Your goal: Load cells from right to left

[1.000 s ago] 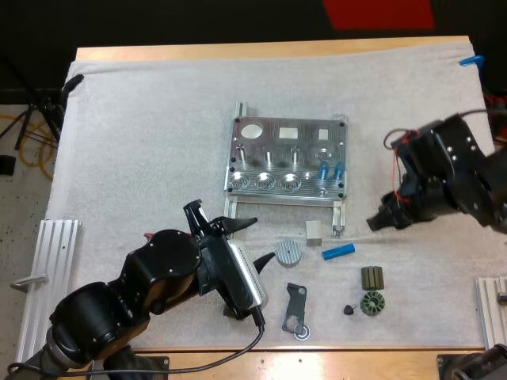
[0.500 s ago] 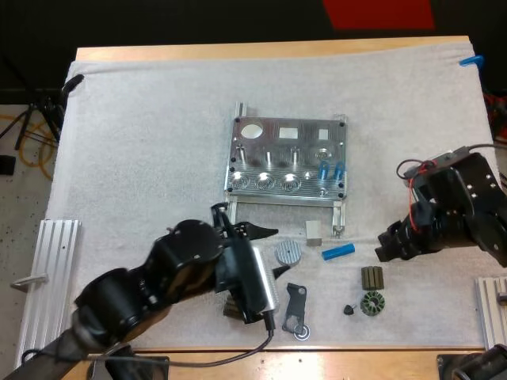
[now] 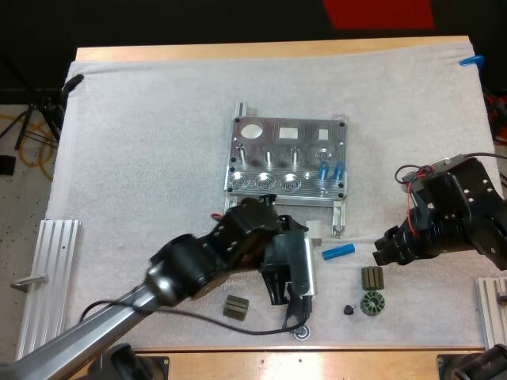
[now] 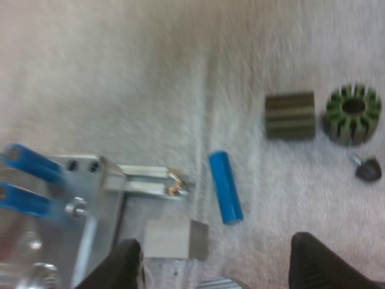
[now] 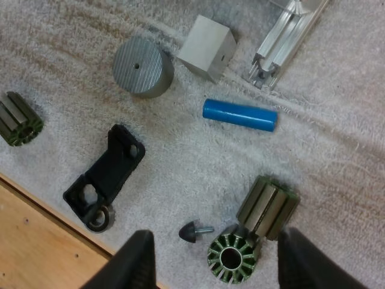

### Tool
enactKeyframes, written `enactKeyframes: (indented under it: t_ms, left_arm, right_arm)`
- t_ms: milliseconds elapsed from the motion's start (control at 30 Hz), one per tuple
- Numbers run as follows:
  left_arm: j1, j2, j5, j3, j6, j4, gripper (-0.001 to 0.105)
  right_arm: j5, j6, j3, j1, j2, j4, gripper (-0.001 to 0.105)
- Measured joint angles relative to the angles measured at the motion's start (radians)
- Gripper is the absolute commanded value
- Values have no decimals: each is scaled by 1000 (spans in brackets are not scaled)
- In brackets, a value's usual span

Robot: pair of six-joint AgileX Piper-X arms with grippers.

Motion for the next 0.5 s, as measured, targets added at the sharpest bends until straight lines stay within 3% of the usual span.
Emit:
enactKeyframes:
  t_ms: [500]
  left_arm:
    - [0, 191, 23, 0, 50, -145, 52]
  right_arm:
    - [-51, 41, 0, 0, -6, -3, 46]
